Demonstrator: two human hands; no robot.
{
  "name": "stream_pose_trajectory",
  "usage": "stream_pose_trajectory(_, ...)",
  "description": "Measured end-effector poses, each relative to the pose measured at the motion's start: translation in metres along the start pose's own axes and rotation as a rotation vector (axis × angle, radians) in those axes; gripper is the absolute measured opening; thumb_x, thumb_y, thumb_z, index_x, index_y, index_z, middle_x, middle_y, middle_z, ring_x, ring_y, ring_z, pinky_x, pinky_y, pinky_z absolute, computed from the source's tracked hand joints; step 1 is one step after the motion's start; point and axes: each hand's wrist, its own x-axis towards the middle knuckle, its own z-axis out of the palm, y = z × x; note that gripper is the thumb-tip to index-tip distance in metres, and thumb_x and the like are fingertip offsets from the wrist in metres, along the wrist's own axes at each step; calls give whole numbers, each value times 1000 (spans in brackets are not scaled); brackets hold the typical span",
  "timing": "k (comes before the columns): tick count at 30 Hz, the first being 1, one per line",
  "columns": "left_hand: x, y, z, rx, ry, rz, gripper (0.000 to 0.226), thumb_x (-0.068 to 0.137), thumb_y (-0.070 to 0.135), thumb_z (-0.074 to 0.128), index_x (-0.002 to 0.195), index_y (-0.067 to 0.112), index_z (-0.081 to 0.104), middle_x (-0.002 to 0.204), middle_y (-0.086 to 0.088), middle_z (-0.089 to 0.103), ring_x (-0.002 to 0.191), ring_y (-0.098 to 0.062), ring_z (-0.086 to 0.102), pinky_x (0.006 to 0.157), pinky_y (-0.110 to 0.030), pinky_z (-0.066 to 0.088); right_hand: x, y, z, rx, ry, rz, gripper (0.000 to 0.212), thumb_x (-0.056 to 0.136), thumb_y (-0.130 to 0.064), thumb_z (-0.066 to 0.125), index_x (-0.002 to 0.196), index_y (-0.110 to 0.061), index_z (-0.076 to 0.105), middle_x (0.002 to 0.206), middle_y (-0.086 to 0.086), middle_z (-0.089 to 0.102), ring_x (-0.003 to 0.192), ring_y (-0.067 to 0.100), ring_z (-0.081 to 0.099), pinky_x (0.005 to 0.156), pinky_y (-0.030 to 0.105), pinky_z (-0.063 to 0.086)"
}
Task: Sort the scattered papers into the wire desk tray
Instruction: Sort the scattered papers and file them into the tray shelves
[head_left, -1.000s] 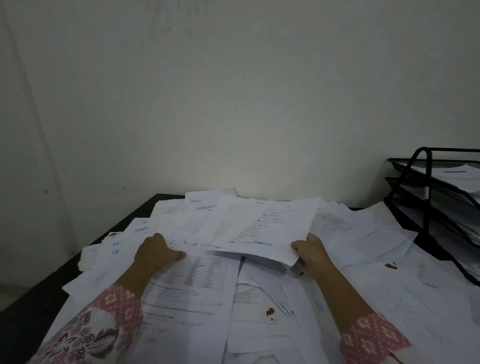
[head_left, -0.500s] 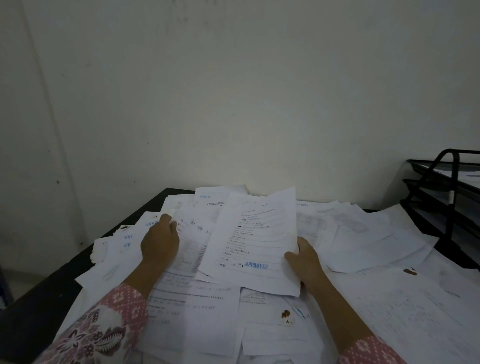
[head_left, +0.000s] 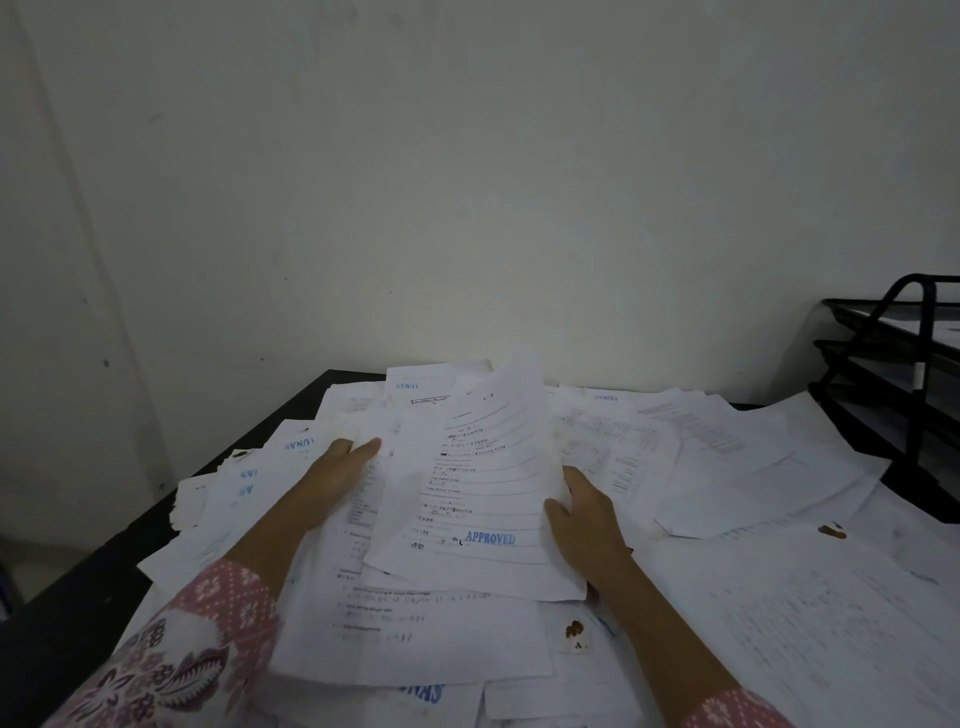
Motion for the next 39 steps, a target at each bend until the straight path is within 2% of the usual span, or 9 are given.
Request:
stream_pose_trajectory(7,-6,-2,7,50,-118,169,55,93,12,56,140,12,29,129,-4,45,109,-19,46,84,-31,41,-6,-5,10,-70,-48,-97,40,96,-7,45,136,-4,41,141,7,45,130,18,41,101,11,21)
stream_pose_trajectory(11,-6,-4,1,-53,-94,7,58,95,34,51,143,10,29,142,-10,41,121,-29,46,100,-43,41,-8,-7,9,-95,-60,-133,40,97,-7,44,136,-4,40,143,6,43,131,18,40,102,12,23)
stream_pose_trajectory(14,-9,-4,1,48,-94,48,67,90,31,61,143,9,26,141,-10,40,122,-29,45,94,-37,42,-10,-10,10,-127,-59,-167,39,96,-6,44,136,-5,41,140,3,45,127,16,44,99,10,25)
stream_pose_trajectory(18,-12,-3,-4,-26,-45,161,59,91,10,58,142,13,28,133,-5,43,115,-24,45,92,-37,42,-8,-16,12,-127,-66,-150,22,94,-9,48,116,-7,51,115,1,54,102,9,47,89,11,31)
stream_pose_trajectory(22,-14,2,-18,-221,-26,232,57,91,0,54,141,17,33,136,-8,47,119,-29,48,101,-46,41,-4,-25,7,158,-39,36,35,90,-21,60,122,-10,47,114,2,54,105,16,53,83,20,41)
stream_pose_trajectory(26,-21,14,-17,-389,-19,277,54,90,-8,48,137,17,37,124,-6,52,109,-24,51,89,-33,44,-3,-37,0,561,-164,263,44,89,-21,63,129,-12,46,119,1,57,105,16,56,87,25,46)
stream_pose_trajectory(30,-20,18,-13,-497,-83,172,40,90,14,60,126,14,44,116,-5,59,101,-23,59,81,-36,49,8,-42,-8,465,-67,229,37,90,-8,58,127,-9,54,125,9,60,105,21,58,91,29,46)
stream_pose_trajectory(33,-23,17,-6,-364,-213,68,54,79,34,70,123,10,50,116,-6,62,100,-24,63,79,-36,53,17,-42,-21,487,43,228,41,90,-7,58,131,-7,50,126,8,58,110,22,55,92,28,43)
stream_pose_trajectory(39,-35,20,37,-109,-250,205,39,91,13,60,126,14,43,115,-3,53,96,-16,55,69,-20,47,23,-27,-44,267,-54,299,41,91,-8,55,130,-2,45,124,10,54,110,26,53,84,28,43)
